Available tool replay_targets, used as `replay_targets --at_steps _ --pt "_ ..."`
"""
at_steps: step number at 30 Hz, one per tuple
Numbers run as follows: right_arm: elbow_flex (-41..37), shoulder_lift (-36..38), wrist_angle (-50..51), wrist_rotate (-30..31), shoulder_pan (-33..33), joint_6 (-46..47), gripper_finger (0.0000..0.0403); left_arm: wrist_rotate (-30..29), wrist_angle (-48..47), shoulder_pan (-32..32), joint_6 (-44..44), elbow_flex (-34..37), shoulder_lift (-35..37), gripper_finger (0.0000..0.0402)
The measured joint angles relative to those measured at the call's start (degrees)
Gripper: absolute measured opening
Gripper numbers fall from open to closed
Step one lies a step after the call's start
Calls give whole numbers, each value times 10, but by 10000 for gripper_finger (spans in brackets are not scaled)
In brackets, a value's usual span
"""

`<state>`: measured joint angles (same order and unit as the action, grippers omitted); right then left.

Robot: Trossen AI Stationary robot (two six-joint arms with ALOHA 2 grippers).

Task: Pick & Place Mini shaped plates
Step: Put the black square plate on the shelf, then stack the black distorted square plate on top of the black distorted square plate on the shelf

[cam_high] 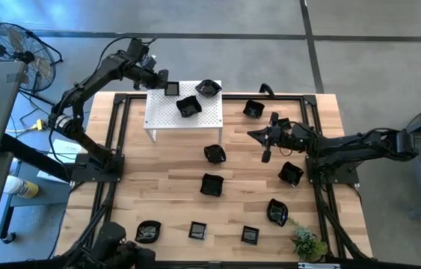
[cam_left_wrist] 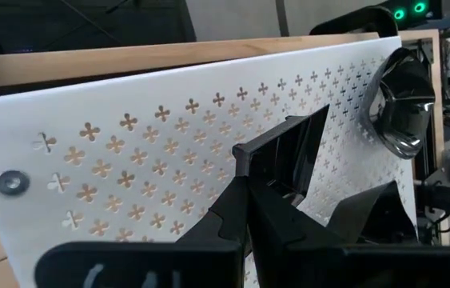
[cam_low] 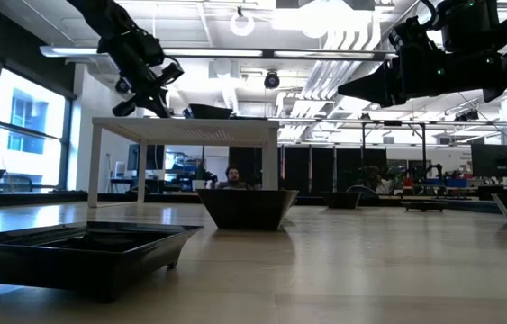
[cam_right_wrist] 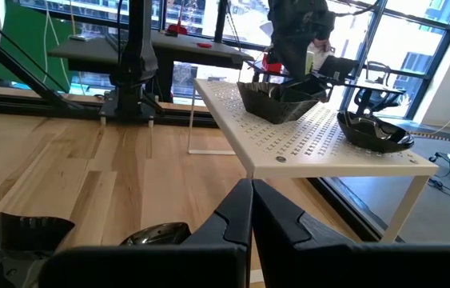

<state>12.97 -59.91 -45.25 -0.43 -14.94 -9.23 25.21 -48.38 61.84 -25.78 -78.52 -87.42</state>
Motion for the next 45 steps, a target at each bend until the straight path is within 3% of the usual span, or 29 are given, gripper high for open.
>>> replay_targets --at_steps 6,18,25,28,31,38,45 --pt "0 0 0 0 0 0 2 -11 -18 0 20 0 0 8" --pt "0 0 0 0 0 0 2 -28 -24 0 41 -1 0 79" --pt "0 0 10 0 0 0 3 -81 -94 0 171 -57 12 57" --pt "0 0 23 12 0 0 2 -104 -77 0 214 -50 51 32" --pt "0 0 31 17 0 2 2 -122 -37 -17 241 -3 102 6" --pt "0 0 30 17 0 20 2 -142 144 -100 260 188 250 5" --pt "0 3 14 15 -1 86 2 -200 449 -231 256 415 374 2"
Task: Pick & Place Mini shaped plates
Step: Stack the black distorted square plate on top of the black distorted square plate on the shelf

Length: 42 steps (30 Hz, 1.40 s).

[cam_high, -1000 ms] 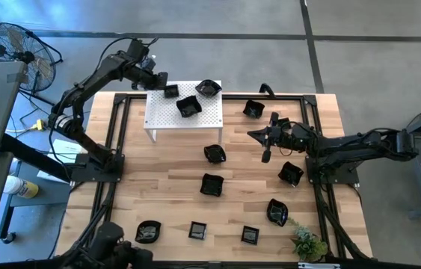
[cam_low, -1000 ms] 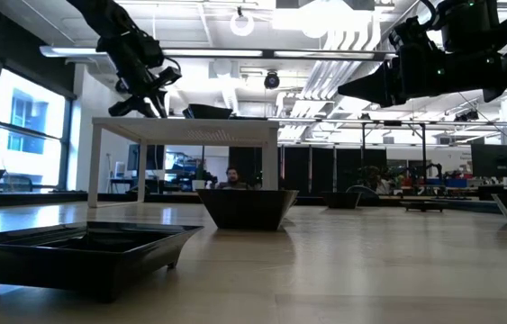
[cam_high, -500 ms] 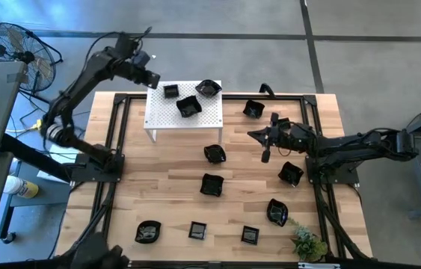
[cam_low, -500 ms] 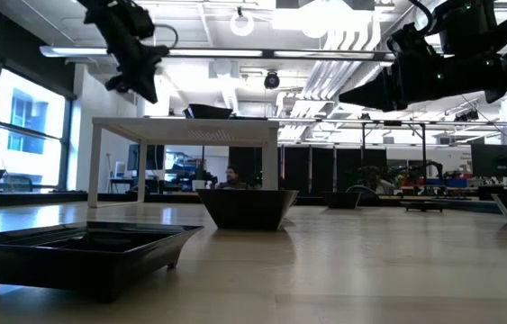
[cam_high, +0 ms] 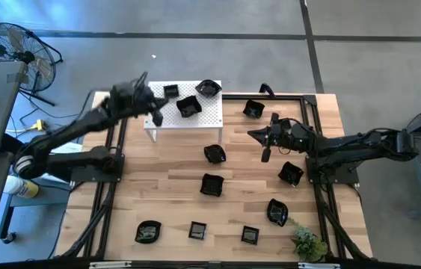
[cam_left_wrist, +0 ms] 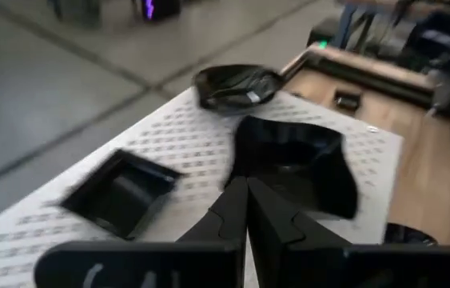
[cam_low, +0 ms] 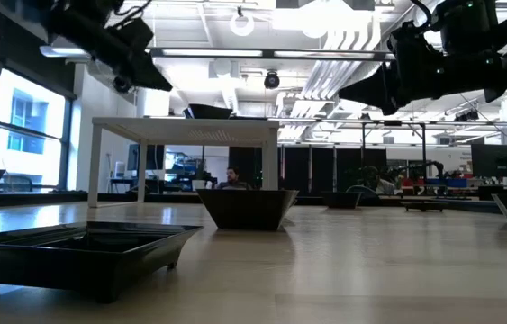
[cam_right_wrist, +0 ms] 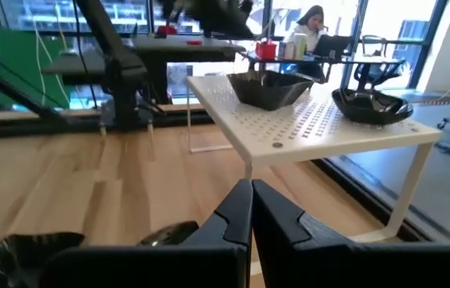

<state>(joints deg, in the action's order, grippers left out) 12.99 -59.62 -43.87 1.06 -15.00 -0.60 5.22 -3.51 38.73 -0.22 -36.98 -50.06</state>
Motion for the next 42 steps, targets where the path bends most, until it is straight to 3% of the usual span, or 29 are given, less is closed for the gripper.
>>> replay_targets --at_steps 3,7,15,19,23,29,34,42 --pt "6 7 9 10 0 20 2 -26 106 -48 8 79 27 2" --pt "42 17 83 39 -2 22 2 -68 173 -98 28 147 49 2" --pt "215 20 460 115 -30 71 2 -108 259 -166 27 216 86 2" --pt "268 19 581 121 -64 121 5 -113 283 -193 32 237 117 2" --pt "256 16 591 87 -109 157 29 -113 296 -196 31 263 182 2" --pt "252 -4 591 90 -181 215 86 -119 271 -196 54 288 292 2" --pt "252 -31 596 47 -242 251 123 -123 269 -196 70 301 342 2" --pt "252 -111 582 33 -223 248 160 -124 269 -196 118 302 349 2"
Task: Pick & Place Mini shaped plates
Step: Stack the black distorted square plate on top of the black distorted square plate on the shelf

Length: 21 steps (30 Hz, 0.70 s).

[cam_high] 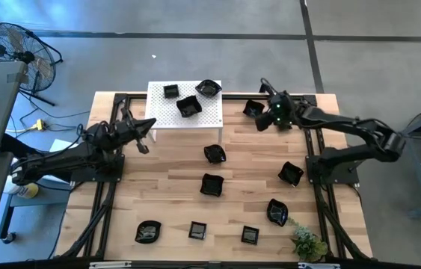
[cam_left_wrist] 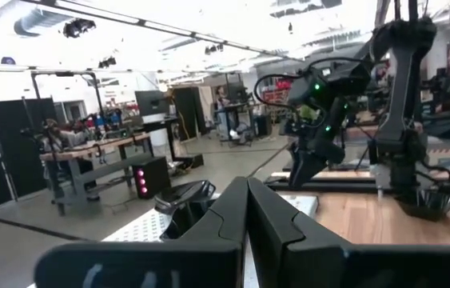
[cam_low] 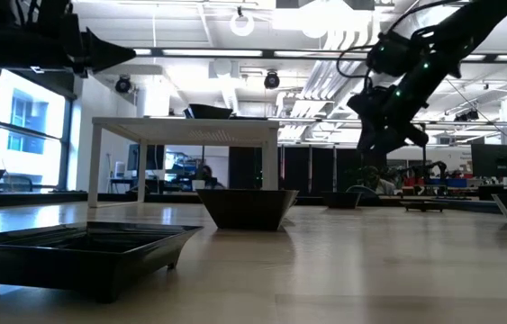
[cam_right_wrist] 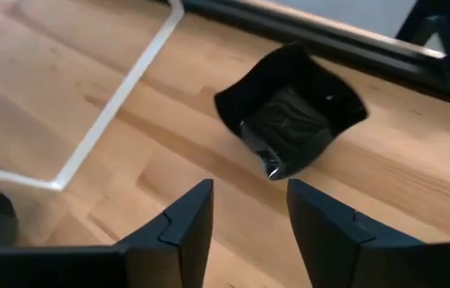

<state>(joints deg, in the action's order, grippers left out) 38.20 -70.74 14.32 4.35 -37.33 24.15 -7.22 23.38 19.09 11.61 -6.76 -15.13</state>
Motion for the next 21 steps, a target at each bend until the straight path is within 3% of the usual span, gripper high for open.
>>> replay_targets --at_steps 7,21 --pt "0 -32 -16 24 -24 83 180 -7 0 0 1 0 -1 2" --pt "0 -171 -118 144 -8 179 132 -10 0 0 -1 -1 -1 2"
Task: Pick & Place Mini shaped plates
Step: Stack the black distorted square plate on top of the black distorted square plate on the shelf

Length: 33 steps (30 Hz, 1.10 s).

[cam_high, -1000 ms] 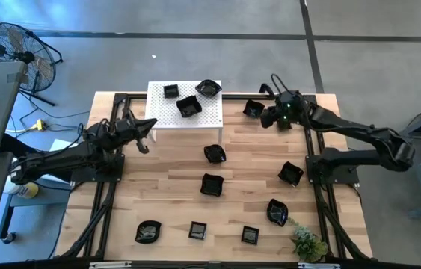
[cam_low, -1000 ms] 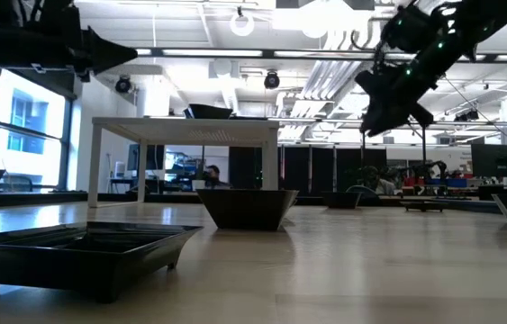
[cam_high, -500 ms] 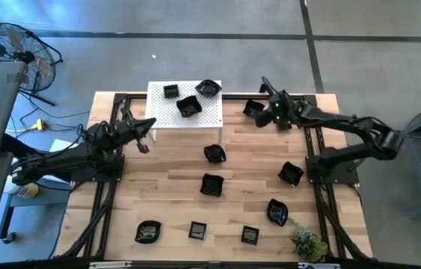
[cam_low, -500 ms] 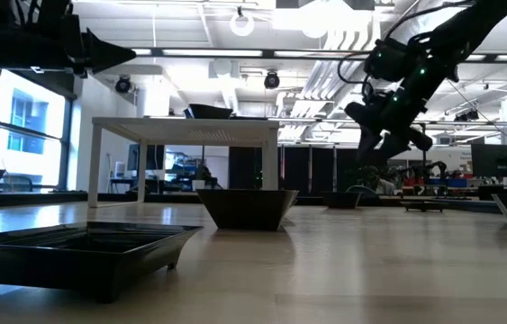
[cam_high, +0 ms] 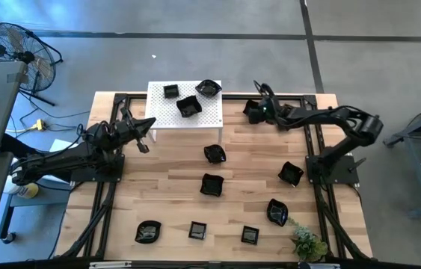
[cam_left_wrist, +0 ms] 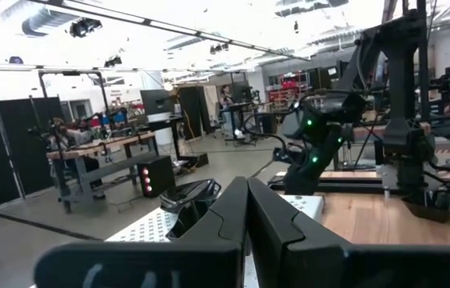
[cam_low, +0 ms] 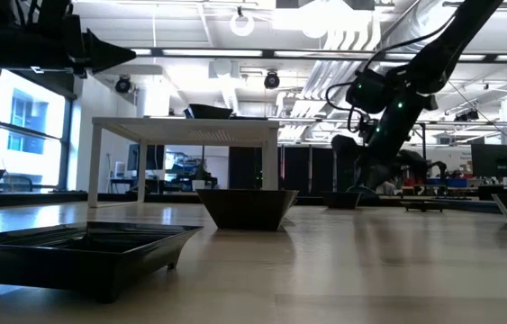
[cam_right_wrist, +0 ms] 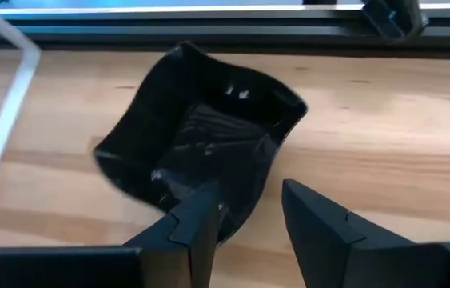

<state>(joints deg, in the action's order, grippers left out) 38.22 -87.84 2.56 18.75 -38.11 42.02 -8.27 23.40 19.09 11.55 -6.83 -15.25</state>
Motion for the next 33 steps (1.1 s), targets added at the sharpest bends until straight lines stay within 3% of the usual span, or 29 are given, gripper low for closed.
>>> replay_targets --at_steps 4,10,24,33 --pt "0 -18 -12 28 0 6 123 -2 -7 0 1 0 0 2" --pt "0 -33 -29 23 0 5 104 -14 -11 0 2 0 0 2" --pt "0 -36 -41 -10 -1 -7 5 -20 -13 0 6 0 0 2" --pt "0 44 -18 -57 4 -43 3 -20 -13 0 6 0 0 2"
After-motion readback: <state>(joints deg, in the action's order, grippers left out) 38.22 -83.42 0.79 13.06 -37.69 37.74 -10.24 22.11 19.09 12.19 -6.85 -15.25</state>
